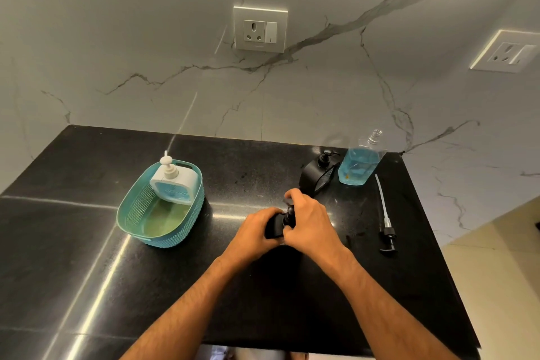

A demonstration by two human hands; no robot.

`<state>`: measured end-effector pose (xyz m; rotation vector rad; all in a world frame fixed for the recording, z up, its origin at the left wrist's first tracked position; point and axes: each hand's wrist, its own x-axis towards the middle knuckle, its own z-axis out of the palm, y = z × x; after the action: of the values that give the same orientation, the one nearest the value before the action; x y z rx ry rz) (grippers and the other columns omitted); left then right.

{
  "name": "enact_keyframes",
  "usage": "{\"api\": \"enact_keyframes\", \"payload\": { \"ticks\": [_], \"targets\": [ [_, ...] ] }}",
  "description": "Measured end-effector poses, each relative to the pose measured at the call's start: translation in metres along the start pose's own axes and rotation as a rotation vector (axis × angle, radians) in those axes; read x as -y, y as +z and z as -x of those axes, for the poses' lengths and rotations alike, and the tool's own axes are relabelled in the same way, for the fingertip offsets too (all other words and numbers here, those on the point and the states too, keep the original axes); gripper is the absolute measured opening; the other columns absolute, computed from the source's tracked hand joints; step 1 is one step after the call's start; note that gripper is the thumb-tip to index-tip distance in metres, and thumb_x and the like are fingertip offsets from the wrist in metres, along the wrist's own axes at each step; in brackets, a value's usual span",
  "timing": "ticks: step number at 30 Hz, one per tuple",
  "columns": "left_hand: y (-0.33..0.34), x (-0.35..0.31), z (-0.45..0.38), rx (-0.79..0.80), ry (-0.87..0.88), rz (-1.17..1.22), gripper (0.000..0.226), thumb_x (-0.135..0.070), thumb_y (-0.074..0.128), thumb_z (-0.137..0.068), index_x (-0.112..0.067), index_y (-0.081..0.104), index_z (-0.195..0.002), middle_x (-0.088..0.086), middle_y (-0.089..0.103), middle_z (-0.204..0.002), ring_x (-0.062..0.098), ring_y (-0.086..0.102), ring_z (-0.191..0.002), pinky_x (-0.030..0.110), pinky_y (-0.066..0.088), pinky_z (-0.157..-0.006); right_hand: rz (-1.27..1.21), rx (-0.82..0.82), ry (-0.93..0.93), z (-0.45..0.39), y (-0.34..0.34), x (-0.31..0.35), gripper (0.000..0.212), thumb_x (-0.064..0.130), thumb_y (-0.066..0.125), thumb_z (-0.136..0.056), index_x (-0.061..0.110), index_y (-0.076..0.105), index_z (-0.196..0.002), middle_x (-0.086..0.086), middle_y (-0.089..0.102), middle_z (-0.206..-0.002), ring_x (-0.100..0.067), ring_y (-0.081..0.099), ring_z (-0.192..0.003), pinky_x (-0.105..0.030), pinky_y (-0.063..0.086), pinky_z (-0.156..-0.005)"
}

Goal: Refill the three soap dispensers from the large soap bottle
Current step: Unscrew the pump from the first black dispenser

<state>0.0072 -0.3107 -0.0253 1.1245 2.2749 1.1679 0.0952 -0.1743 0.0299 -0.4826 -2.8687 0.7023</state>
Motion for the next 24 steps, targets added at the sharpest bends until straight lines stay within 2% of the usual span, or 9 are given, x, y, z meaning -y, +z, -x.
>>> {"api": "enact_keyframes", "payload": {
  "ticks": [3, 6, 8, 10, 14, 17, 20, 24],
  "targets": [
    [0.000, 0.001, 0.001, 0.000, 0.008, 0.013, 0.048, -0.024, 0.085, -0.078, -0.021, 0.066, -0.123, -0.008, 0.072, -0.111, 0.006, 0.066, -0.102, 0.033, 0.055, -0.090, -0.013, 0.063, -0.014, 0.000, -0.001, 0.002, 0.079, 0.021, 0.076, -0.065, 0.020, 0.045, -0.137, 0.000, 0.060, -0.109, -0.019, 0.060, -0.103, -0.023, 0.045, -0.084],
    [-0.001, 0.000, 0.000, 0.005, 0.009, 0.000, 0.046, -0.027, 0.084, -0.080, -0.022, 0.066, -0.122, -0.011, 0.071, -0.111, 0.003, 0.065, -0.101, 0.029, 0.053, -0.090, 0.067, 0.002, -0.003, -0.001, -0.001, 0.004, 0.065, 0.032, 0.081, -0.073, 0.020, 0.048, -0.127, 0.000, 0.062, -0.110, -0.018, 0.060, -0.103, -0.027, 0.050, -0.089],
    [-0.003, 0.000, -0.001, 0.020, 0.001, -0.004, 0.049, -0.031, 0.086, -0.079, -0.023, 0.066, -0.123, -0.011, 0.071, -0.111, 0.002, 0.064, -0.101, 0.027, 0.053, -0.089, 0.044, -0.009, -0.007, -0.001, -0.003, 0.005, 0.054, 0.023, 0.079, -0.075, 0.020, 0.050, -0.121, -0.001, 0.066, -0.106, -0.018, 0.064, -0.099, -0.023, 0.047, -0.083],
    [-0.005, 0.000, -0.002, 0.041, -0.003, -0.010, 0.050, -0.029, 0.085, -0.080, -0.022, 0.065, -0.124, -0.010, 0.071, -0.111, 0.002, 0.064, -0.100, 0.027, 0.053, -0.088, -0.006, 0.005, -0.004, -0.001, -0.008, 0.005, 0.053, 0.014, 0.077, -0.072, 0.020, 0.054, -0.120, 0.000, 0.067, -0.104, -0.017, 0.064, -0.096, -0.020, 0.046, -0.080],
    [-0.008, 0.004, -0.002, 0.068, 0.001, -0.039, 0.051, -0.018, 0.081, -0.079, -0.022, 0.064, -0.126, -0.010, 0.070, -0.113, 0.004, 0.063, -0.102, 0.023, 0.051, -0.089, -0.096, -0.018, 0.001, -0.002, -0.022, 0.007, 0.051, 0.011, 0.076, -0.069, 0.019, 0.059, -0.117, 0.001, 0.068, -0.102, -0.014, 0.065, -0.093, -0.024, 0.055, -0.081],
    [-0.008, 0.006, -0.001, 0.074, 0.004, -0.030, 0.053, -0.017, 0.081, -0.078, -0.023, 0.063, -0.128, -0.012, 0.069, -0.115, 0.001, 0.063, -0.105, 0.020, 0.050, -0.092, -0.117, -0.065, 0.011, 0.000, -0.033, 0.006, 0.048, 0.012, 0.079, -0.070, 0.022, 0.061, -0.113, 0.006, 0.068, -0.099, -0.010, 0.065, -0.089, -0.015, 0.050, -0.075],
    [-0.007, 0.008, -0.001, 0.067, -0.004, -0.019, 0.053, -0.015, 0.082, -0.078, -0.021, 0.064, -0.127, -0.010, 0.070, -0.116, 0.001, 0.064, -0.107, 0.026, 0.053, -0.097, -0.126, -0.104, 0.044, 0.004, -0.045, 0.004, 0.045, 0.017, 0.082, -0.068, 0.027, 0.063, -0.107, 0.011, 0.067, -0.095, -0.006, 0.064, -0.086, -0.003, 0.040, -0.069],
    [-0.003, 0.011, 0.000, 0.037, -0.022, -0.008, 0.054, -0.016, 0.084, -0.076, -0.020, 0.066, -0.126, -0.010, 0.072, -0.115, 0.002, 0.066, -0.108, 0.032, 0.055, -0.098, -0.126, -0.109, 0.086, 0.011, -0.061, -0.001, 0.041, 0.020, 0.084, -0.068, 0.031, 0.065, -0.102, 0.016, 0.065, -0.092, -0.001, 0.064, -0.087, -0.003, 0.040, -0.066]
  ]
}}
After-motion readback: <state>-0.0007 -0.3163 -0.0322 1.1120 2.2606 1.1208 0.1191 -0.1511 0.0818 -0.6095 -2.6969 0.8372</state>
